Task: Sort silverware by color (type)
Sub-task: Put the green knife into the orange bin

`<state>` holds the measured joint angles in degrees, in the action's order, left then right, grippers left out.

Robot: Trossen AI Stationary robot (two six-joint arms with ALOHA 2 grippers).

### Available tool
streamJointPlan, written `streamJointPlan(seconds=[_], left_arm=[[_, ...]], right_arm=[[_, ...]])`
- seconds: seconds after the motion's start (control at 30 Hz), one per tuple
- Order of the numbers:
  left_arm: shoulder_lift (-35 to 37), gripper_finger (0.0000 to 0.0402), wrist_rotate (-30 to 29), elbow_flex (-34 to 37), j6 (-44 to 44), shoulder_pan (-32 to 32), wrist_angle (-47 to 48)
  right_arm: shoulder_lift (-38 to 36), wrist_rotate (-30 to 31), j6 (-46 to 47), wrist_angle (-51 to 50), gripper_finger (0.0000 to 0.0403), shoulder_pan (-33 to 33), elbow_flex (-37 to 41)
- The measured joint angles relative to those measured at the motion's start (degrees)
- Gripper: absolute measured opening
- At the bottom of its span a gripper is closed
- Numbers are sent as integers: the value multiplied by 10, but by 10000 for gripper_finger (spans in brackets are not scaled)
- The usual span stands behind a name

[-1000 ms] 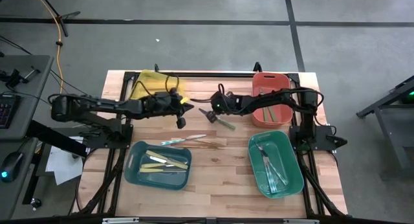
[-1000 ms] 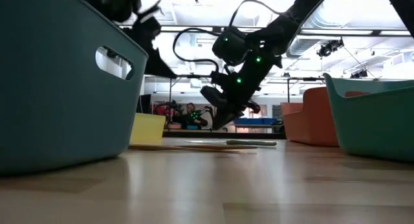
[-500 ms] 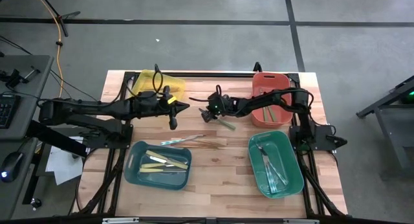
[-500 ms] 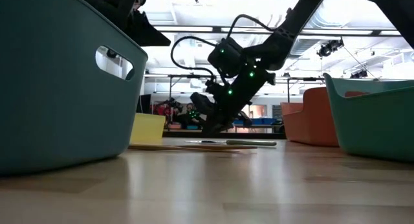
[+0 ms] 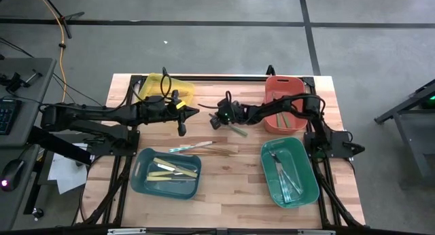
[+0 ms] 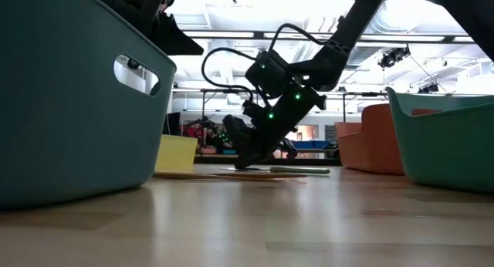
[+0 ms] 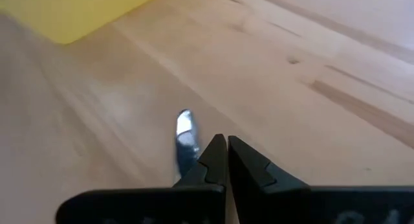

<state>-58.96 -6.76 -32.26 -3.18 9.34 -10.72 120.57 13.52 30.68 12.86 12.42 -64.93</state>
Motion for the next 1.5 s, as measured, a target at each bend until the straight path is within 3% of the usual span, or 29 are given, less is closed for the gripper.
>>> streamJointPlan(seconds=[0.63, 0.77, 0.87, 1.0, 1.1, 1.23, 1.5], left_arm=[[0, 0, 2, 0, 0, 0, 39], [-2, 0, 2, 1, 0, 0, 50], [-14, 0, 2, 20, 0, 1, 2], [-73, 0, 12, 50, 6, 12, -127], [-149, 0, 62, 46, 13, 25, -154], [-254, 0, 105, 1, 26, 31, -139], [-388, 0, 114, -73, 3, 19, -85]], right_arm=[[-21, -31, -73, -33, 0, -44, 2], [-83, 15, -104, -118, 0, -29, 3], [-135, 79, -117, -189, 0, -23, 2], [-196, 131, -126, -242, 0, -33, 2], [-225, 168, -126, -282, 0, -46, 2], [-252, 210, -113, -339, 0, -61, 2], [-305, 204, -112, -440, 0, -70, 2]])
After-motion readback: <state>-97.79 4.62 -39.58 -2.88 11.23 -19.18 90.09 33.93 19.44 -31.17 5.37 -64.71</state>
